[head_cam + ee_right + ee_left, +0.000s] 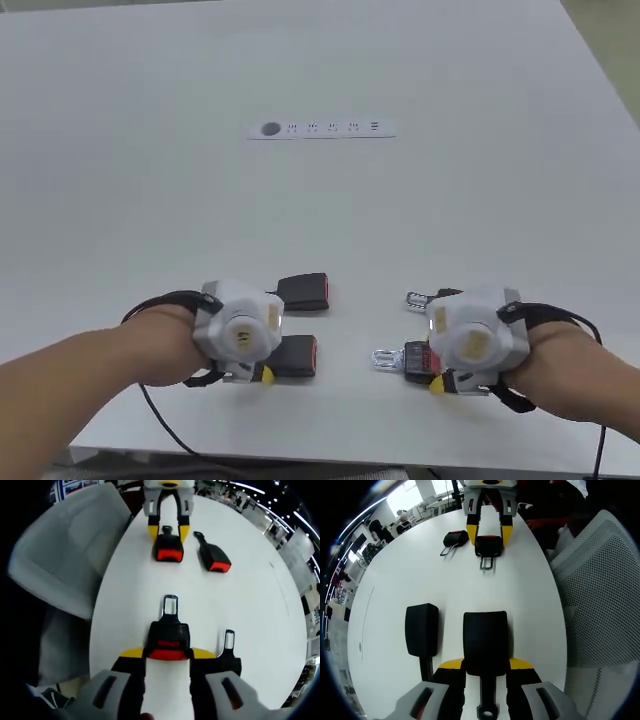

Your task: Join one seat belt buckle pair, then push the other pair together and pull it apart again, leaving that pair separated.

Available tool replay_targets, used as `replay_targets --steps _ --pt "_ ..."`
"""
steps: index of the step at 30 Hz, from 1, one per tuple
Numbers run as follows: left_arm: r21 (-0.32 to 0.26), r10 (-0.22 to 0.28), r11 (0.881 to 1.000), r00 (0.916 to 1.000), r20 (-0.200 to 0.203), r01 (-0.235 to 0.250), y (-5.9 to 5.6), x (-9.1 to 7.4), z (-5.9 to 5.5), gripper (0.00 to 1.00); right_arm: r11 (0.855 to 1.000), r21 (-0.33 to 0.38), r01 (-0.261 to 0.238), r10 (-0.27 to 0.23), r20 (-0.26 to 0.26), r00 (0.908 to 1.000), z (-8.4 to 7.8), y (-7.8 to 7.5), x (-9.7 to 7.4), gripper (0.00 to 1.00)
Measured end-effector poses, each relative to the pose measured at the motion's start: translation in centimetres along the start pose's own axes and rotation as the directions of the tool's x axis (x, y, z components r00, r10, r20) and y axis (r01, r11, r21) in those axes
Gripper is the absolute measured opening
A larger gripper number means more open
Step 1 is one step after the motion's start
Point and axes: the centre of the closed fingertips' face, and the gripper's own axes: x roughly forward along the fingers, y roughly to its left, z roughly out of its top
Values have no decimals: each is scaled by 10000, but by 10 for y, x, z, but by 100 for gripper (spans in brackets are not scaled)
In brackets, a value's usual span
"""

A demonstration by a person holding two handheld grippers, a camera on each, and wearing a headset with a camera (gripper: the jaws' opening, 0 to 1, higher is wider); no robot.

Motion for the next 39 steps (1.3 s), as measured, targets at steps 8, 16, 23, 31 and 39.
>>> replay_targets --steps 8,16,23,31,39 --pt "-53 4 10000 10000 83 -4 0 0 0 32 10000 16 -80 79 278 9996 27 0 12 33" --pt "-99 -20 9999 9999 119 21 0 0 0 32 10000 -36 -75 77 501 9987 49 0 22 32" --pt "-81 -55 10000 9999 140 56 -1 0 0 32 9999 7 -113 112 478 9988 60 -3 27 32" --pt "-90 -99 9999 9999 121 100 0 0 0 32 9993 -336 -151 167 453 9988 72 -2 30 32" --pt "-30 -89 10000 9999 123 89 -1 0 0 31 9997 -207 -125 136 538 9985 80 0 35 32"
